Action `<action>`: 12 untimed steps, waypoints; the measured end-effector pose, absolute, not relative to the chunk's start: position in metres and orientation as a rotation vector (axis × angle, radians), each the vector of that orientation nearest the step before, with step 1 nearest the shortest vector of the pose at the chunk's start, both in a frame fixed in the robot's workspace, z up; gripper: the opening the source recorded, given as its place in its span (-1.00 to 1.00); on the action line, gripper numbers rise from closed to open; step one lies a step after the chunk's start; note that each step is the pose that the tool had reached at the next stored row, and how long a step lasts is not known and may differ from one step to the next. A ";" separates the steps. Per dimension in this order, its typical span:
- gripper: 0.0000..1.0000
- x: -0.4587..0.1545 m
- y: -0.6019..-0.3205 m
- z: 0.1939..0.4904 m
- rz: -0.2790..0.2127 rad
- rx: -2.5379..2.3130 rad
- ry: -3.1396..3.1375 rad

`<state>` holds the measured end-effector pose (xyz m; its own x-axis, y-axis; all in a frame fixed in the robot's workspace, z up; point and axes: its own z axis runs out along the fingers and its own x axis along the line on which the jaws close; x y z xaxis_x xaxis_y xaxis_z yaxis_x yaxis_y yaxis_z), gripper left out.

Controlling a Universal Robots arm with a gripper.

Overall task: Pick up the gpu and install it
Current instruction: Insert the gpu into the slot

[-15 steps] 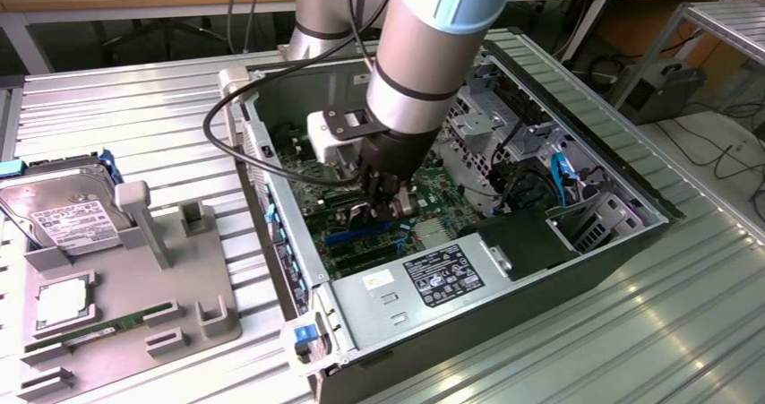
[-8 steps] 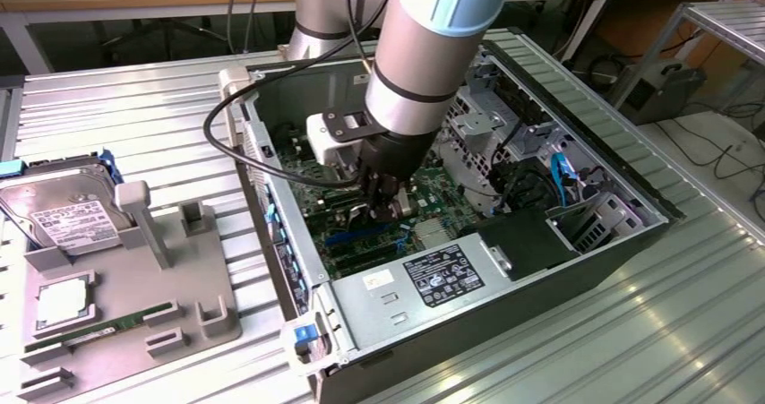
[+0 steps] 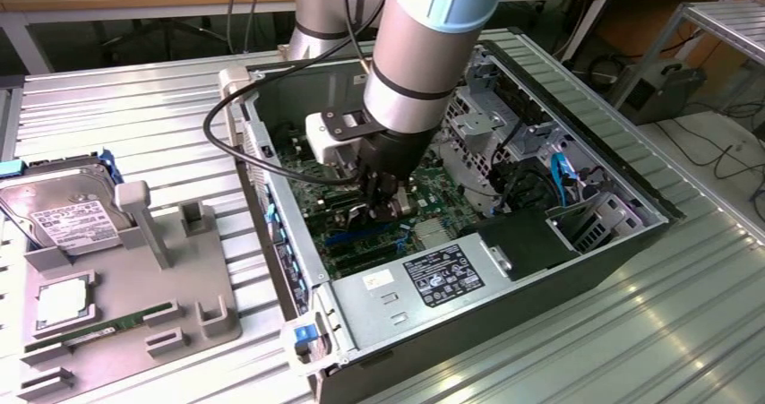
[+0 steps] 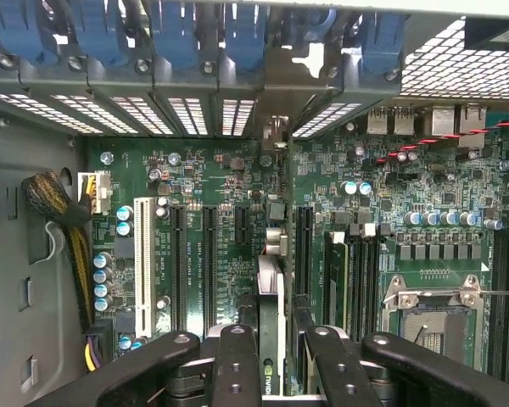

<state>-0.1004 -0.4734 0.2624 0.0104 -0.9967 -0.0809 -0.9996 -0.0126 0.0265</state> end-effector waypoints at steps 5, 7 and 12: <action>-0.47 -0.100 -0.472 0.262 0.118 -2.206 2.180; -0.47 -0.100 -0.471 0.262 0.118 -2.206 2.180; -0.47 -0.100 -0.471 0.263 0.118 -2.206 2.180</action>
